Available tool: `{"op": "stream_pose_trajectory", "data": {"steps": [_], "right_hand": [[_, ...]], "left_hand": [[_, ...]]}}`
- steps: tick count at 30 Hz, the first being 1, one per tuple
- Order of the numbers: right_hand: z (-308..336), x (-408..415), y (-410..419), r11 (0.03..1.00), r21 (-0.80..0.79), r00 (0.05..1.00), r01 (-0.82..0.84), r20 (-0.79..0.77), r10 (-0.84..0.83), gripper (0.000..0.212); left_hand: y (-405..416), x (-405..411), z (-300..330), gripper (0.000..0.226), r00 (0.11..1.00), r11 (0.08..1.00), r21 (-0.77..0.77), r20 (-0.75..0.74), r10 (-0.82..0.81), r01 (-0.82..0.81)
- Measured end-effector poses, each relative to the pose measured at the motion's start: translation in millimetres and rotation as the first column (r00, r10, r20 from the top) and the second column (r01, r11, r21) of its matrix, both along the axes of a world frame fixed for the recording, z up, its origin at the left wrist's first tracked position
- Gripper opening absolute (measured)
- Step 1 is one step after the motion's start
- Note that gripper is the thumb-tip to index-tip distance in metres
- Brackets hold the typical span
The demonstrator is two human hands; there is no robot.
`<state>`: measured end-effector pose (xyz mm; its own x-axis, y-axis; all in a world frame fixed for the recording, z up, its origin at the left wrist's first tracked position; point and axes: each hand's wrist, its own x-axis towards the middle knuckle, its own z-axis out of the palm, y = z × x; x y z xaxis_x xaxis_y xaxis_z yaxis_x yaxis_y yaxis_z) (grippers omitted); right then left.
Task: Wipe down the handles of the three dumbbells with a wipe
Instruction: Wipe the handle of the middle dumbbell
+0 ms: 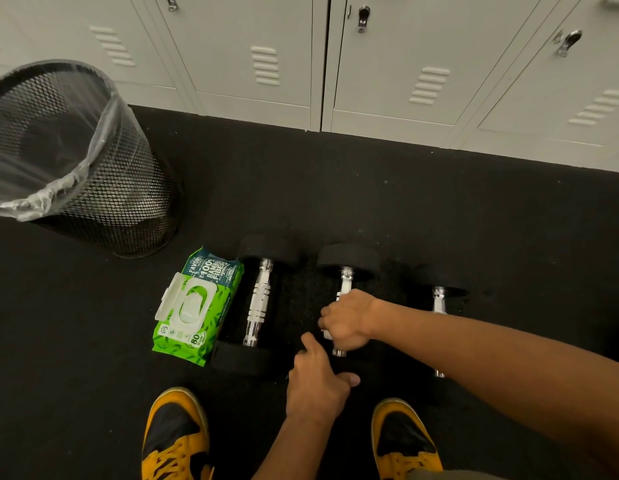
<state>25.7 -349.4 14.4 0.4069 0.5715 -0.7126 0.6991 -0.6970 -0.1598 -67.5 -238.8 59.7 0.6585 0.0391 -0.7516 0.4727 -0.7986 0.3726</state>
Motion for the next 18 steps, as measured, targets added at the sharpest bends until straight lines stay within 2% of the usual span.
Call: {"op": "stream_pose_trajectory", "data": {"steps": [14, 18], "right_hand": [[9, 15, -15, 0.991, 0.046, 0.989, 0.126, 0.077, -0.129, 0.038], [18, 24, -24, 0.975, 0.049, 0.963, 0.216, 0.153, -0.221, 0.038]], "left_hand": [[0, 1, 6, 0.087, 1.0, 1.0, -0.015, -0.015, 0.01, -0.011], [0, 1, 9, 0.083, 1.0, 1.0, -0.017, -0.023, 0.013, -0.014]]}}
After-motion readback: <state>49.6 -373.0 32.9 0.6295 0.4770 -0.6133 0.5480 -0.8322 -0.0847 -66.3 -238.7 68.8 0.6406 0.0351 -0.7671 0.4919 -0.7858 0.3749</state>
